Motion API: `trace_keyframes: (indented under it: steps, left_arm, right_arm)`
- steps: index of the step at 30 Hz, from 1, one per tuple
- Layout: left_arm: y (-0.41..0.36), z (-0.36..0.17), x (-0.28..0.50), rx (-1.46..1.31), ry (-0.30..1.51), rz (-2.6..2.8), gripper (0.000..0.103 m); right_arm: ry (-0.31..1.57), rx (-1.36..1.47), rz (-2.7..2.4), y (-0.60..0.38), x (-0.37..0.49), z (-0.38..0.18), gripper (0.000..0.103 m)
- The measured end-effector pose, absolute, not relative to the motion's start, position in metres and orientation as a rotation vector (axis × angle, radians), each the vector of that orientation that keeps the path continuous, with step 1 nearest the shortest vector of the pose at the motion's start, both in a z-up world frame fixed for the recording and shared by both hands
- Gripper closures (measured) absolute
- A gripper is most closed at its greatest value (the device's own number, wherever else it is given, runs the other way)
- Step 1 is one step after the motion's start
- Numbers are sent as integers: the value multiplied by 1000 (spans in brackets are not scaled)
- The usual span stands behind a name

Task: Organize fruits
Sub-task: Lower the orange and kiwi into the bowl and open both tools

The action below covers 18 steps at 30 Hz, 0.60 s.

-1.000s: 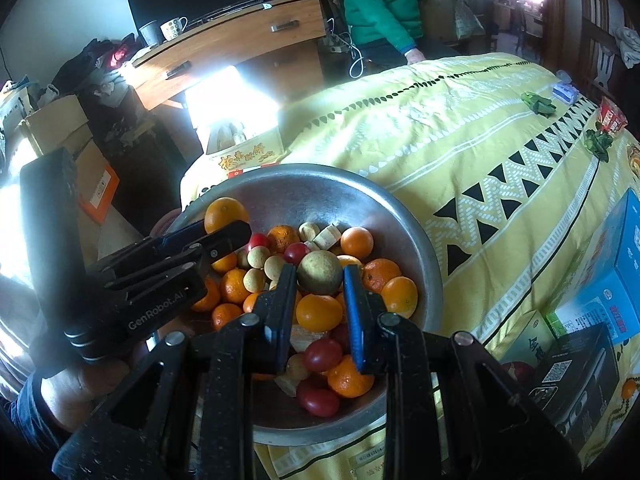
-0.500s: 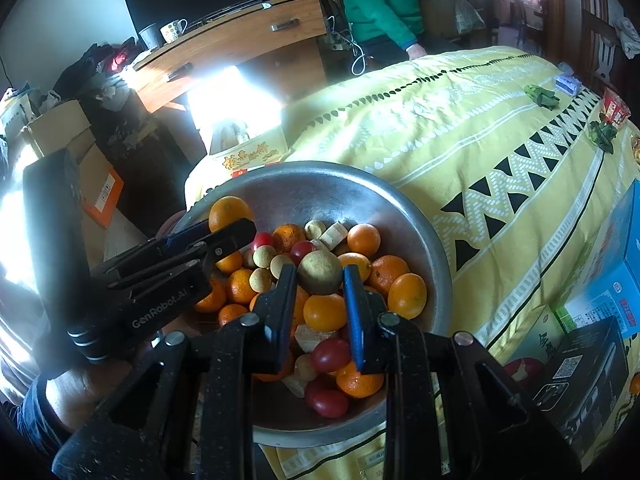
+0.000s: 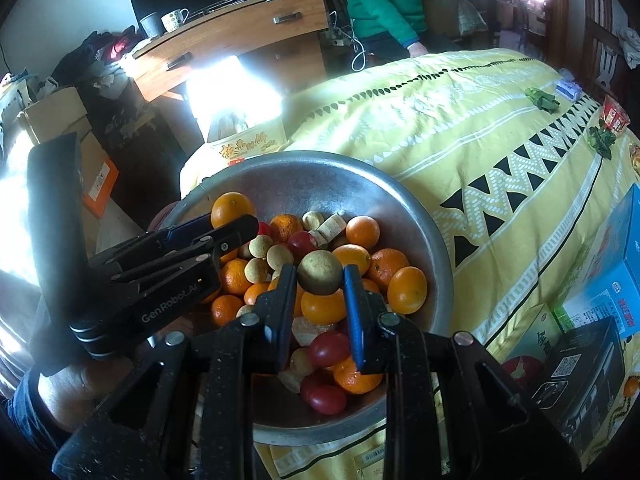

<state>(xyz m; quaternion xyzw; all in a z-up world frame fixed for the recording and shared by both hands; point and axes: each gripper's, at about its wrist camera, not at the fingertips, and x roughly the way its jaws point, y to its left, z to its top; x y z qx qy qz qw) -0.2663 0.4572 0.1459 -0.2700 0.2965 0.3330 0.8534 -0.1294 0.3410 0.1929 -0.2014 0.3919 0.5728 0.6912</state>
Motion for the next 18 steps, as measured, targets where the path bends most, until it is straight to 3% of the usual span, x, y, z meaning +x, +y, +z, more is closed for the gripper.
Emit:
trace_keyframes:
  steps: [18]
  left_arm:
    - [458,144,-268,-571,626,705,64]
  right_arm:
    - [861,-471,1276,345,-133,194,78]
